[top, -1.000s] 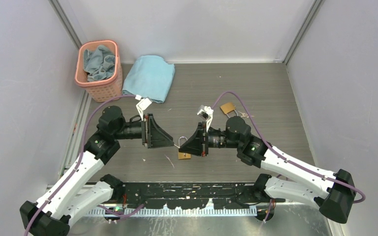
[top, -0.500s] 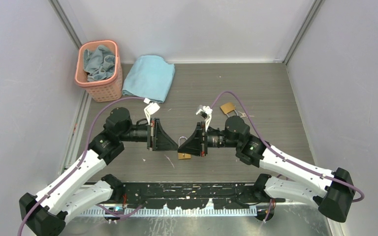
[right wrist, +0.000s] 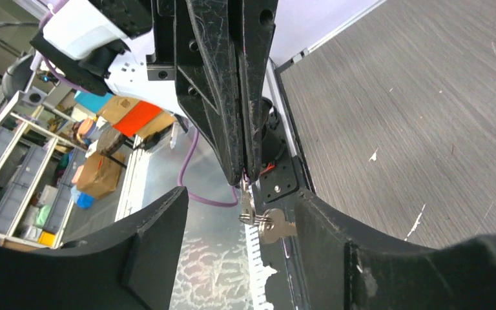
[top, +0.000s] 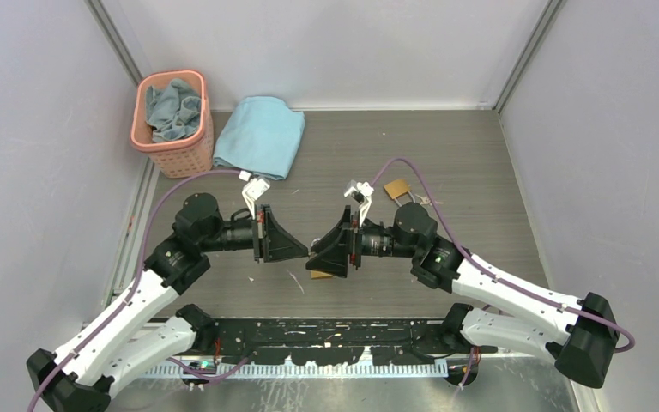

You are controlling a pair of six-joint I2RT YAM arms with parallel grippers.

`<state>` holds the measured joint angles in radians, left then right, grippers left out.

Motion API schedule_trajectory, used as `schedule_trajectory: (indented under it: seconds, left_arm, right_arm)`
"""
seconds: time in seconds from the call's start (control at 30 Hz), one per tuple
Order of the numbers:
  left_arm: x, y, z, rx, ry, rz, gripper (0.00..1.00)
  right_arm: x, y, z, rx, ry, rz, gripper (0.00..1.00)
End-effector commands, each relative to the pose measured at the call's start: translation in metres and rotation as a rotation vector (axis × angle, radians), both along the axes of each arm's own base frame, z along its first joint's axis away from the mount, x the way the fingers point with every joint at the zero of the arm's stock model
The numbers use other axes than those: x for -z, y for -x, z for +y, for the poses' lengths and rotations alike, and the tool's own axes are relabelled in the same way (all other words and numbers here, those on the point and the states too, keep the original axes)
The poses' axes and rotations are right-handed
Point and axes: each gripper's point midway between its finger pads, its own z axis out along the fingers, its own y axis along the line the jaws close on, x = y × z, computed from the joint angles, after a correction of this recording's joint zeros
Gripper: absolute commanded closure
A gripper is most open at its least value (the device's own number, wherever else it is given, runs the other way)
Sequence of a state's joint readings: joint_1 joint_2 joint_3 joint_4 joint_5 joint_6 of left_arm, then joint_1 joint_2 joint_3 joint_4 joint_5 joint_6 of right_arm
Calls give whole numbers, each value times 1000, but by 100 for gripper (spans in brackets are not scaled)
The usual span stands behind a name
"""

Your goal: Unlock with the key

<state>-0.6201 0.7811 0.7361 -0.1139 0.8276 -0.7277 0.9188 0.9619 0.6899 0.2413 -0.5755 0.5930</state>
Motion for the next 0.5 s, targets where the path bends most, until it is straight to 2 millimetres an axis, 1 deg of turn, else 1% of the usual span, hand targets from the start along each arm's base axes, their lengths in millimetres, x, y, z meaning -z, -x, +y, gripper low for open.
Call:
schedule_trajectory:
  seconds: [0.0, 0.17, 0.23, 0.33, 0.47]
  left_arm:
    - [-27, -9, 2, -76, 68, -66, 100]
    - [-30, -16, 4, -132, 78, -66, 100]
    - [-29, -19, 4, -146, 76, -62, 100]
    - [-28, -21, 4, -164, 76, -59, 100]
    - [-30, -24, 7, -190, 82, -68, 100]
  right_arm:
    - [-35, -6, -1, 48, -138, -37, 36]
    - [-41, -9, 0, 64, -187, -27, 44]
    - [-43, -11, 0, 77, -201, -26, 45]
    - [-48, -14, 0, 96, -221, -28, 45]
    - [-42, -27, -4, 178, -200, -28, 37]
